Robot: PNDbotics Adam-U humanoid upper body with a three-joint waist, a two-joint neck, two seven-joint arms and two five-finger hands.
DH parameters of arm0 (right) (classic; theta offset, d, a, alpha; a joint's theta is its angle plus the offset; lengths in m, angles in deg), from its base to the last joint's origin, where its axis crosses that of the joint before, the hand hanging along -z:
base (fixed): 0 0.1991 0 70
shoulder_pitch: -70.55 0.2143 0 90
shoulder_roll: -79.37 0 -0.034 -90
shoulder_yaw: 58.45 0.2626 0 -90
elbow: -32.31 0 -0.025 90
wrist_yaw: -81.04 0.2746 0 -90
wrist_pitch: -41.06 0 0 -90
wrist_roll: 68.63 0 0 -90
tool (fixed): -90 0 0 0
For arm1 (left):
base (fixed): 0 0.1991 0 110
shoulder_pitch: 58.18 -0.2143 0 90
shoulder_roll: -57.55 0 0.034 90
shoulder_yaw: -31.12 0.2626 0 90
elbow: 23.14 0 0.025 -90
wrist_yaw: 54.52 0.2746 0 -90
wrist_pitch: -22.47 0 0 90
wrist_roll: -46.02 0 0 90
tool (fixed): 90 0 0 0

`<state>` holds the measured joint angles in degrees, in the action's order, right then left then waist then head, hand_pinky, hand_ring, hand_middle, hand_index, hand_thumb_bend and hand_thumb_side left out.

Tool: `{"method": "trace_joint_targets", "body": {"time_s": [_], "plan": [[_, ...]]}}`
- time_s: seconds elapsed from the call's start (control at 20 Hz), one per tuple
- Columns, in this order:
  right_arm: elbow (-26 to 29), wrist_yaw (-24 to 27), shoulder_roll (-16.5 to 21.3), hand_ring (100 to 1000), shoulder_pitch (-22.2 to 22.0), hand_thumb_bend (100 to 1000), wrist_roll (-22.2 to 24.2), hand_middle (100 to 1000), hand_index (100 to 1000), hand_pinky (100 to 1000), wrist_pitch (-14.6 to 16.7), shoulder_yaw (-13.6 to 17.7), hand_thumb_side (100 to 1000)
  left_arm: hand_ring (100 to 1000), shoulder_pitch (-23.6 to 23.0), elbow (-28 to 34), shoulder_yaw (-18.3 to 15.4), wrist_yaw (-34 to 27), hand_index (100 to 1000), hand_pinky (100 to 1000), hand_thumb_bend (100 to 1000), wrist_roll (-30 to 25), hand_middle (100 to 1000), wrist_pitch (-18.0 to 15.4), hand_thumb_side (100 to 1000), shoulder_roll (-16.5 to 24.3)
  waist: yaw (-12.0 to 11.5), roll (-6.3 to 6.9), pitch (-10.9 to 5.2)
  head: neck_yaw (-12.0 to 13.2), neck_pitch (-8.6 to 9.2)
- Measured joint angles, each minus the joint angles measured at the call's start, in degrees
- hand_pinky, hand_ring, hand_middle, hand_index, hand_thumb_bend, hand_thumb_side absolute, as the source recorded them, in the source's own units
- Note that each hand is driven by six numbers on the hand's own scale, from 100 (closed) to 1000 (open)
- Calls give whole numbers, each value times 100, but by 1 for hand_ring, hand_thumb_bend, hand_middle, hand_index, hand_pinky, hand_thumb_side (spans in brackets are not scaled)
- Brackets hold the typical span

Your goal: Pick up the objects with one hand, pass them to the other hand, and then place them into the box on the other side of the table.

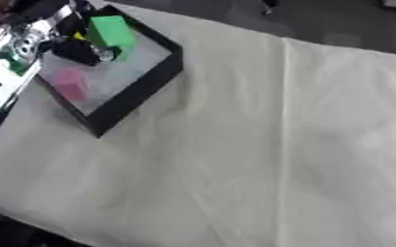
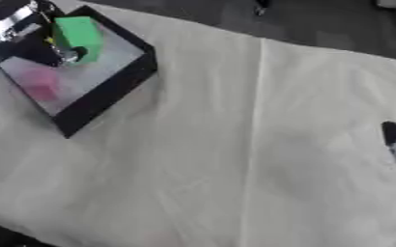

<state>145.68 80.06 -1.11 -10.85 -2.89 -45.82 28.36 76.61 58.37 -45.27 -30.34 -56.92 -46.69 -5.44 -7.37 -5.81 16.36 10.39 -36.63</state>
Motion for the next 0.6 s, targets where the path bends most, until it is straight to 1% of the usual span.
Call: {"method": "trace_joint_targets", "body": {"time_s": [0.05, 0.1, 0.15, 0.2, 0.3, 0.35, 0.4, 0.45, 0.5, 0.55, 0.6], "plan": [[0, 10, -2, 822, 0, 489, -22, 510, 535, 298, 8, 11, 195, 592, -8, -47, -14, 26, 426, 869, 139, 37, 479, -2, 147, 4, 13, -9, 1, 19, 2], [0, 19, -8, 823, 0, 488, -40, 510, 535, 299, 14, 24, 195, 598, -22, -100, -38, 48, 444, 872, 173, 74, 486, -6, 146, 6, 19, -21, 4, 39, 3], [0, 25, -17, 823, 1, 491, -57, 510, 535, 299, 20, 35, 195, 612, -42, -154, -52, 68, 485, 882, 222, 108, 509, -16, 143, 7, 22, -25, 9, 58, 4], [0, 27, -27, 823, 1, 492, -69, 510, 535, 299, 25, 37, 195, 622, -56, -206, -66, 95, 521, 886, 251, 138, 526, -29, 142, 8, 23, -26, 17, 71, 4], [0, 30, -48, 824, 2, 491, -91, 511, 535, 300, 33, 44, 197, 657, -72, -285, -75, 157, 696, 892, 341, 175, 588, -74, 126, 8, 25, -25, 27, 93, 5], [0, 31, -49, 824, 2, 492, -100, 511, 535, 300, 38, 54, 198, 680, -85, -316, -76, 199, 755, 895, 399, 175, 614, -101, 107, 8, 25, -25, 27, 105, 5], [0, 33, -49, 824, 2, 492, -104, 511, 535, 301, 41, 67, 198, 691, -94, -339, -77, 259, 764, 895, 432, 173, 624, -129, 100, 8, 26, -25, 27, 113, 5], [0, 40, -50, 825, 2, 492, -109, 511, 535, 301, 45, 71, 199, 707, -94, -361, -80, 330, 787, 895, 495, 164, 639, -150, 211, 9, 31, -25, 27, 118, 5], [0, 50, -50, 825, 2, 493, -116, 511, 535, 301, 52, 72, 201, 716, -95, -377, -83, 414, 800, 894, 552, 156, 647, -169, 287, 10, 35, -25, 27, 123, 5], [0, 57, -50, 825, 2, 492, -123, 511, 535, 302, 59, 74, 203, 723, -95, -394, -87, 513, 813, 893, 615, 152, 654, -184, 340, 11, 39, -25, 27, 132, 5], [0, 66, -51, 825, 2, 491, -128, 511, 536, 302, 63, 82, 204, 727, -96, -400, -90, 629, 817, 894, 647, 151, 658, -200, 378, 11, 42, -24, 27, 140, 5]]}}
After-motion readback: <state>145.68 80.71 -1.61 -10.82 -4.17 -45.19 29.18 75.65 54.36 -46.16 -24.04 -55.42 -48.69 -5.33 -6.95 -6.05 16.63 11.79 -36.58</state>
